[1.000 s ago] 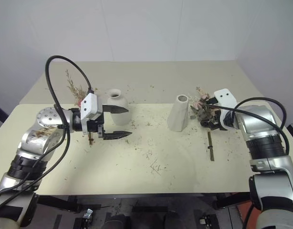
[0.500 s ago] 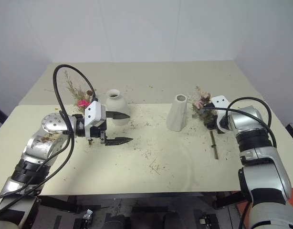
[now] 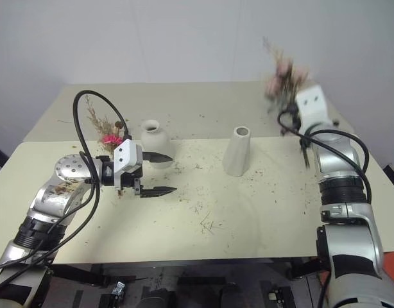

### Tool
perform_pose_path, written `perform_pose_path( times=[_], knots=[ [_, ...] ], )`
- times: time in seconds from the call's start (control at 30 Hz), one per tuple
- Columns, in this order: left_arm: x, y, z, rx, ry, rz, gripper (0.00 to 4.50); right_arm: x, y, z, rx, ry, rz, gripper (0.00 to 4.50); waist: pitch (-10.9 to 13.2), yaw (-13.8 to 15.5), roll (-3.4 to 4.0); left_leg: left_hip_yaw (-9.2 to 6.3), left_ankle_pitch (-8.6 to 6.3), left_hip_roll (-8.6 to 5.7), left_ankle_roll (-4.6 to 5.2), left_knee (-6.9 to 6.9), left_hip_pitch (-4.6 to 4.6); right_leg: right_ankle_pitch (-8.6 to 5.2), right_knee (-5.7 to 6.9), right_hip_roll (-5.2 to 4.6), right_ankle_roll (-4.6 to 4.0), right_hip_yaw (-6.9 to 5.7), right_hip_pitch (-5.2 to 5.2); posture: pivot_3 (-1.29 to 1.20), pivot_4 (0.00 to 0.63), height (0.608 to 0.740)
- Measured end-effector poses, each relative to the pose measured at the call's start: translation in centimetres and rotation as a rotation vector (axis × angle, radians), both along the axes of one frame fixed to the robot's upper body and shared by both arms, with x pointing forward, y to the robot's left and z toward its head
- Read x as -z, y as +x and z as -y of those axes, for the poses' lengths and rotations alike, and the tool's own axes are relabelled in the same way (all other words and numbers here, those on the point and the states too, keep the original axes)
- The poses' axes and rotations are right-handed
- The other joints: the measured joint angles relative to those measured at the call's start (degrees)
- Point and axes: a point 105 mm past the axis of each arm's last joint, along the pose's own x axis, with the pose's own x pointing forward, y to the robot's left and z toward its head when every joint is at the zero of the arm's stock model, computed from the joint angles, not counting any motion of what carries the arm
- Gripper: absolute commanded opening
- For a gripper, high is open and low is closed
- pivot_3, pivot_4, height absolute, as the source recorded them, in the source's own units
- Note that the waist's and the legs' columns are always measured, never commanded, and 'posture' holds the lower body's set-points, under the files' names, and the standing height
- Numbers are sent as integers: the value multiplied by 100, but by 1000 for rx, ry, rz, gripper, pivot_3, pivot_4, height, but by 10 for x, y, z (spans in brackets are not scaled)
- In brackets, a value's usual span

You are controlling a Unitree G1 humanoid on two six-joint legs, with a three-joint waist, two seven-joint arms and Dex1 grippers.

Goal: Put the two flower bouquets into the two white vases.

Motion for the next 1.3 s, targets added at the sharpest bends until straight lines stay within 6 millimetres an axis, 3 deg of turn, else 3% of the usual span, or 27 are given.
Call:
perform_pose_path(
  times=[0.1, 0.27, 0.43, 0.7, 1.3],
  knots=[
    [0, 0, -1, -1, 4, -1, 4500, -27, -12, -10, -59, 84, 164, 137, 0, -7, 0, 0, 1, -3, -2, 3, 4, 3, 0, -4, 4, 0, 10, 0, 150, 740],
    [-2, 1, -9, -20, 11, 5, 4500, -42, -39, -41, -391, 332, 321, 137, 0, -11, 2, -3, 1, 1, -1, 2, 11, 3, 1, -1, 4, -2, 16, 0, 150, 740],
    [-4, 2, -20, -54, 21, 10, 4500, -52, -57, -64, -540, 405, 391, 137, -1, -30, 5, -3, 1, 1, -1, 1, 18, 3, 7, 0, 4, -1, 16, 0, 150, 740],
    [-2, 1, -26, -72, 18, 1, 4500, -38, -56, -87, -609, 417, 342, 137, -1, -23, 6, -2, 1, 0, -1, 1, 18, 3, 5, -1, 4, -1, 16, 0, 150, 740],
    [-2, 1, -27, -75, 25, 3, 4500, -13, -48, -97, -603, 447, 269, 137, -1, -25, 6, -3, 1, 0, -1, 0, 18, 3, 5, 0, 3, -1, 16, 0, 150, 740]
  ],
)
